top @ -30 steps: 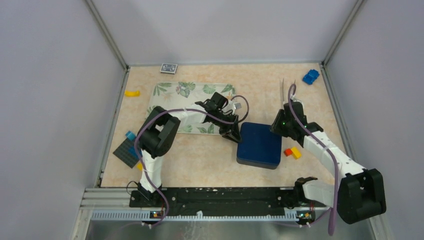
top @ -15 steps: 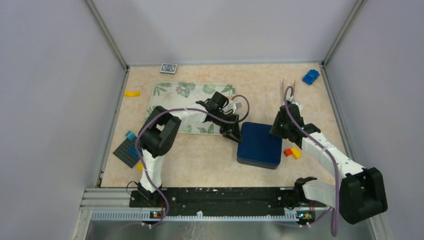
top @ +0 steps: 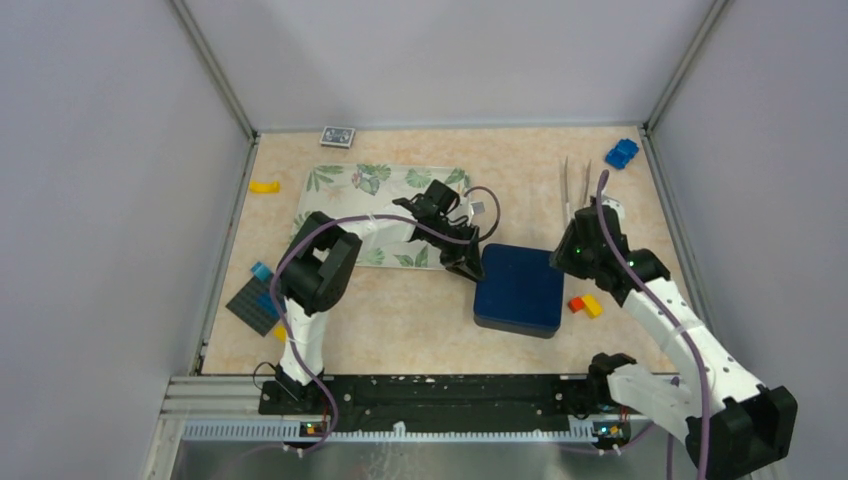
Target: Pack the chocolate
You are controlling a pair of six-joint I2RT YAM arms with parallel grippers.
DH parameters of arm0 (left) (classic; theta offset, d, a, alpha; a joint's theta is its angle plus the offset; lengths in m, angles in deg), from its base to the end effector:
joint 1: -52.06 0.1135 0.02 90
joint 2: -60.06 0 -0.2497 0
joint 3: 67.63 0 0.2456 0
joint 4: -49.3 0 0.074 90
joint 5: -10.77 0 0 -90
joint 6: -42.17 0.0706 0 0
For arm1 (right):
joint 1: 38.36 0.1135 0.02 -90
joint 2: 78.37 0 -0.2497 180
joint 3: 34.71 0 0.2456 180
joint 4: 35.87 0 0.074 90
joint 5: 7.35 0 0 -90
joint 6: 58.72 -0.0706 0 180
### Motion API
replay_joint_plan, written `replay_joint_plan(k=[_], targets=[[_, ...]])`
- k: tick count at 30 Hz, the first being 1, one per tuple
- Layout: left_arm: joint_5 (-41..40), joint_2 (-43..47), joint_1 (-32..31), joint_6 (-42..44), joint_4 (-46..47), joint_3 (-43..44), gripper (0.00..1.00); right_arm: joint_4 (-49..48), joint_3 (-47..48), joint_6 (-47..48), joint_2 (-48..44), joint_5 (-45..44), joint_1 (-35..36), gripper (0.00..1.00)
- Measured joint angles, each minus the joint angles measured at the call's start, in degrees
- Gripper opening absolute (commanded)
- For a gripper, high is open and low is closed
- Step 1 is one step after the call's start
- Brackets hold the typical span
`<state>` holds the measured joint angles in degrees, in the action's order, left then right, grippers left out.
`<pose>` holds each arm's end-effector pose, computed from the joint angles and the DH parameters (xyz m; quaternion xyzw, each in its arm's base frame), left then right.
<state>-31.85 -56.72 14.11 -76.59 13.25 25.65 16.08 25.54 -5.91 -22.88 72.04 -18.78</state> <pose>0.2988 -0.2989 0.1335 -0.1760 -0.8723 0.4560 0.0123 0.2123 0.0617 0.2344 0.1752 0.9109 0.0970 0.3606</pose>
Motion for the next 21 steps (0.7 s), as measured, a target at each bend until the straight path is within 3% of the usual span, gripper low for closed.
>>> replay_joint_plan(k=[7, 21], targets=[[-0.50, 0.00, 0.00, 0.04, -0.52, 2.16, 0.34, 9.29, 0.26, -2.47, -2.82, -0.09, 2.73, 0.30], [-0.28, -1.40, -0.28, 0.09, -0.83, 3.39, 0.34, 13.29, -0.72, -3.52, -3.39, 0.37, 3.58, 0.31]])
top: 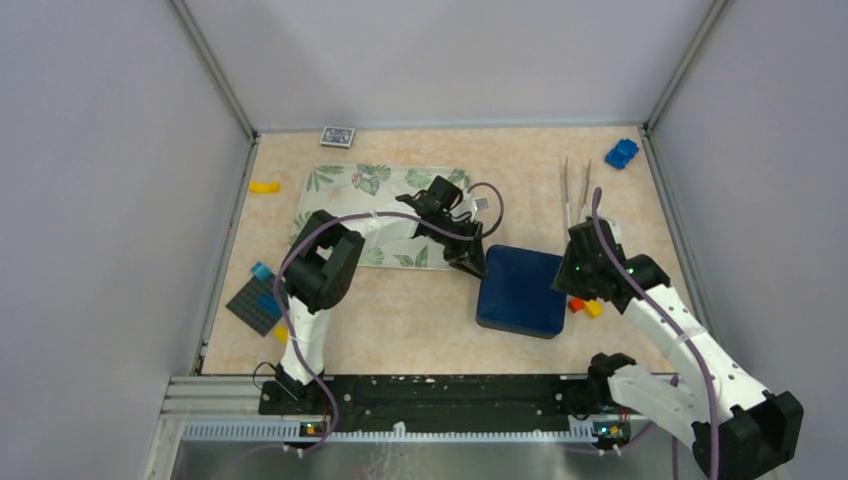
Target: Pack the chocolate
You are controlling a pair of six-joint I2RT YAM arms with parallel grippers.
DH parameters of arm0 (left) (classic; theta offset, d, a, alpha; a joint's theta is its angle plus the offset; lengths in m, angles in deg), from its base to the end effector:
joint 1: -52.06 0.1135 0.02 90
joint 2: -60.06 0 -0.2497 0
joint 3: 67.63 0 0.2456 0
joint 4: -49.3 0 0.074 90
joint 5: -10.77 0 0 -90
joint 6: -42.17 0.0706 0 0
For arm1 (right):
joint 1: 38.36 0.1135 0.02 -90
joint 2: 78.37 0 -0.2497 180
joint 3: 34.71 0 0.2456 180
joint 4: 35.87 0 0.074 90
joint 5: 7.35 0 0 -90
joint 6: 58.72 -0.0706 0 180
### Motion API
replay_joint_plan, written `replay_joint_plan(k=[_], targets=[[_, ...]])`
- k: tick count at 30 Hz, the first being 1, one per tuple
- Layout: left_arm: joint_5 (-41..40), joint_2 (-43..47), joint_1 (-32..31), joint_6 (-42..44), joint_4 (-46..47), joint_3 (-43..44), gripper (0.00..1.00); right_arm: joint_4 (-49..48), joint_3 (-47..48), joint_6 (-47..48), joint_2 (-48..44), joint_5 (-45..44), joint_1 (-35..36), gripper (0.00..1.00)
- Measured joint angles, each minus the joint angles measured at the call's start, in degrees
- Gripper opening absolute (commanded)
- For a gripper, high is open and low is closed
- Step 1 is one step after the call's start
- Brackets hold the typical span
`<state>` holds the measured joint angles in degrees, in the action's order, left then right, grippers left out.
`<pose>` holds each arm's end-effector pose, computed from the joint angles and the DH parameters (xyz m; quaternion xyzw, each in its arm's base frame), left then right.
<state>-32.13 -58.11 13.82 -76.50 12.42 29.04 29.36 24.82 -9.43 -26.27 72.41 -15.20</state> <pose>0.3060 -0.3070 0.1397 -0.1821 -0.8699 0.4584 0.0036 0.1765 0.0619 0.2209 0.1704 0.9420 0.0733 0.2798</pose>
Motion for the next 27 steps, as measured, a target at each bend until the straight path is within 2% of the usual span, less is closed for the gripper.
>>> replay_joint_plan(k=[19, 27], targets=[[0.63, -1.38, -0.07, -0.81, 0.07, 1.09, 0.34, -6.95, 0.46, 1.25, 8.31, -5.16, 0.33, 0.31], [1.05, -2.36, -0.09, -0.81, 0.07, 2.25, 0.34, -17.27, 1.46, 2.67, 16.09, -7.61, 0.11, 0.29]])
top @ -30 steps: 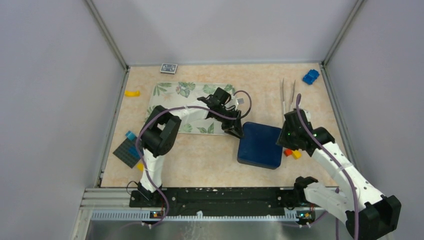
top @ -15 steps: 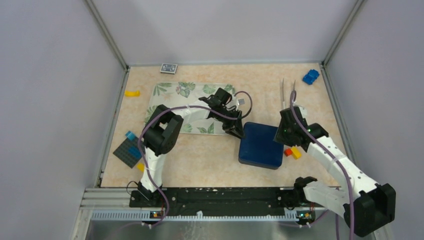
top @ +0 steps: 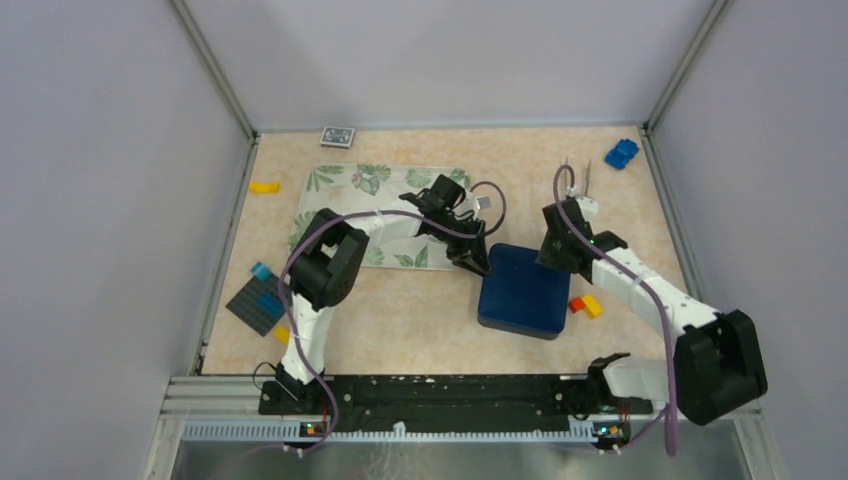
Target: Pack the chocolate
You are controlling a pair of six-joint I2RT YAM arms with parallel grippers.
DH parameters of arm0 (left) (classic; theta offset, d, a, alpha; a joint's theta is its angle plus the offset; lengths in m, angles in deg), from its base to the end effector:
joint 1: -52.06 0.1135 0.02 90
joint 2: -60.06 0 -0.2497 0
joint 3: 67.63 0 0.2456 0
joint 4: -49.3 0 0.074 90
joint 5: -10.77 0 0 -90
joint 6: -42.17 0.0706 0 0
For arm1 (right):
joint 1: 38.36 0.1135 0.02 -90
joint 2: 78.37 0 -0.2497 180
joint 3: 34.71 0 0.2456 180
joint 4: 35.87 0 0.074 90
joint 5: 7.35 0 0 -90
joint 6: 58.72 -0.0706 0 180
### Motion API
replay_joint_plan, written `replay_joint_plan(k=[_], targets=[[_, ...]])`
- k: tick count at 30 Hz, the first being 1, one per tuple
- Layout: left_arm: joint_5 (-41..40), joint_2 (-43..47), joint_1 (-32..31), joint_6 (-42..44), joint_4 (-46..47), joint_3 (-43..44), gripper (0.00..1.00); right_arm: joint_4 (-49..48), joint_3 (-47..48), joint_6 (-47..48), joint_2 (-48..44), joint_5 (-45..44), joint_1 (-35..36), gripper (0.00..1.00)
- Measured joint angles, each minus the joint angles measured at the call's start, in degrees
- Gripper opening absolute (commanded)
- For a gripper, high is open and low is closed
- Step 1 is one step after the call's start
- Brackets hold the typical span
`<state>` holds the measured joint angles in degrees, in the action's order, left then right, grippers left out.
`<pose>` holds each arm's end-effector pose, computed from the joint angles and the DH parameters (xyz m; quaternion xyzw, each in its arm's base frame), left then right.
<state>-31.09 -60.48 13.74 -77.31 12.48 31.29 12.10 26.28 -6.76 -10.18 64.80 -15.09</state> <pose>0.3115 -0.3132 0.1349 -0.1783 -0.8675 0.4643 0.0128 0.2396 0.0795 0.1986 0.1672 0.9288 0.0234 0.3298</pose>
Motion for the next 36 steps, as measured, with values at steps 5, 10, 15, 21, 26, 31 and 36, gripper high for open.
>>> replay_joint_plan(k=[5, 10, 15, 21, 26, 31, 36], targets=[[0.04, -0.70, -0.04, 0.00, 0.11, 0.87, 0.35, -7.06, 0.55, 2.10, 5.64, -1.03, -0.68, 0.29], [0.20, -1.16, -0.11, 0.00, 0.07, 1.49, 0.35, -6.62, 1.03, 5.05, 4.48, -0.92, -0.90, 0.29], [0.31, -1.51, -0.09, -0.04, -0.09, 1.84, 0.35, -3.98, 3.89, 5.95, 2.25, -0.02, -0.61, 0.29], [0.42, -1.88, -0.11, -0.20, -0.07, 2.29, 0.35, -4.20, 3.82, 5.35, -2.34, 2.21, -0.35, 0.28], [0.39, -1.88, -0.09, -0.20, -0.11, 2.34, 0.35, -8.74, 3.85, 3.28, 2.43, 5.66, 2.51, 0.28], [0.39, -1.88, -0.09, -0.20, -0.09, 2.34, 0.35, -16.55, 2.80, 0.26, 10.03, 8.26, 4.87, 0.26], [-0.57, -2.03, 0.04, -0.22, -0.07, 2.34, 0.35, -26.14, 1.55, -3.28, 15.45, 8.83, 5.14, 0.26]])
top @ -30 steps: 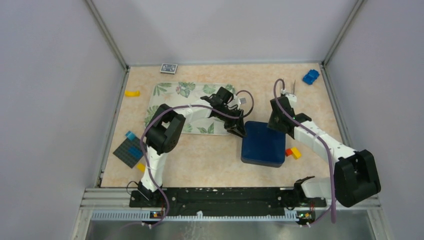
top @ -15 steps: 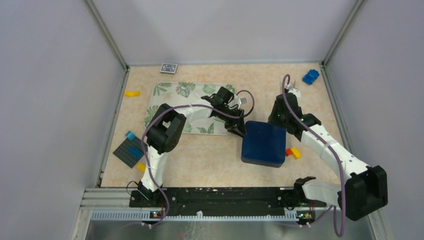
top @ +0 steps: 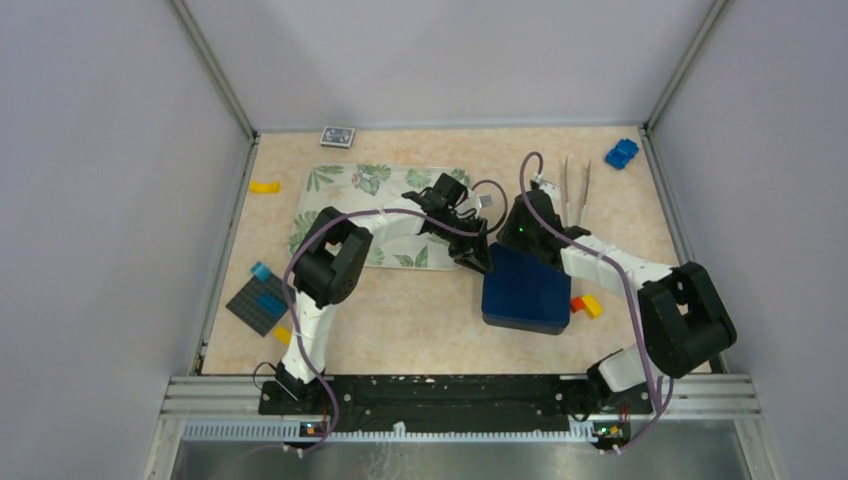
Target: Pack the chocolate
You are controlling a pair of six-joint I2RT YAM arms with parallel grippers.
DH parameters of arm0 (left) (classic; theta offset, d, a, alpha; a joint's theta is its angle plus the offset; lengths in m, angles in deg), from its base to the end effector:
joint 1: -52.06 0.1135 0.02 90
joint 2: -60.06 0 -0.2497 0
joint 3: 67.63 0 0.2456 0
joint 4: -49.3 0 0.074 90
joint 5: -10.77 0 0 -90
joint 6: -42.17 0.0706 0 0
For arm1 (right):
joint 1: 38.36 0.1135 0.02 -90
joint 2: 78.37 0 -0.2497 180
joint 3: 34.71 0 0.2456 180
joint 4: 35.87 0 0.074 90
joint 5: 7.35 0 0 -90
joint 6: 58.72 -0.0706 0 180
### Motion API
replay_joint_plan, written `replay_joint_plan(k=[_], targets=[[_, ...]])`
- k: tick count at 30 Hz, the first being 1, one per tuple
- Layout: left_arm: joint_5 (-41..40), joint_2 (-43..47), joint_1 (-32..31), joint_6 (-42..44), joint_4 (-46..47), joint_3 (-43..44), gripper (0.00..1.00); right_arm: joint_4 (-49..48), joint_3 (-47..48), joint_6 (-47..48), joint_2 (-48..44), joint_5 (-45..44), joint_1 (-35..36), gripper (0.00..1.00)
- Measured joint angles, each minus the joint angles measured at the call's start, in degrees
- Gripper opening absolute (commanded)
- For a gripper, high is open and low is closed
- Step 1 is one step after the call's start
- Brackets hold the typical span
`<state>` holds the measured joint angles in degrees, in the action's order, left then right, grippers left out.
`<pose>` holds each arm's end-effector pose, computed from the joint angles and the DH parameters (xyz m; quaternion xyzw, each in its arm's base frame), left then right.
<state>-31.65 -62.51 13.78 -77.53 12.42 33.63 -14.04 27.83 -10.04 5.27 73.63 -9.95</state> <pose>0.3189 -0.3180 0.1313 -0.1761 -0.8693 0.4618 0.0090 0.2926 0.1457 0.1754 0.1340 0.9047 0.1684 0.3678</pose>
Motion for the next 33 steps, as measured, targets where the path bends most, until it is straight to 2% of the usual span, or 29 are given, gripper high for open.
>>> replay_joint_plan(k=[5, 13, 19, 22, 27, 30, 33], targets=[[0.09, 0.00, 0.00, 0.02, 0.00, 0.00, 0.35, -2.03, -1.62, -1.46, -0.04, -1.42, -0.37, 0.26], [0.37, -0.11, -0.02, -0.33, 0.24, 0.00, 0.35, 9.60, -1.46, -0.04, -12.44, -6.58, -1.11, 0.29], [0.28, -0.11, -0.02, -0.48, 0.46, 0.11, 0.35, 18.53, -2.80, 1.60, -20.57, -7.26, -10.86, 0.60], [0.17, -0.44, -0.02, -0.52, 0.50, 0.59, 0.35, 22.95, -5.49, 1.97, -22.88, -6.93, -13.86, 0.69], [0.13, -1.14, -0.02, -0.68, 0.66, 1.73, 0.35, 25.00, -10.62, 2.16, -24.87, -1.60, -17.25, 0.70], [0.22, -1.60, -0.02, -0.74, 0.70, 2.27, 0.35, 22.38, -14.03, 1.73, -25.86, 3.78, -21.24, 0.70], [0.24, -1.73, -0.02, -0.79, 0.63, 2.56, 0.35, 19.23, -16.15, 1.73, -26.27, 8.22, -22.73, 0.66]])
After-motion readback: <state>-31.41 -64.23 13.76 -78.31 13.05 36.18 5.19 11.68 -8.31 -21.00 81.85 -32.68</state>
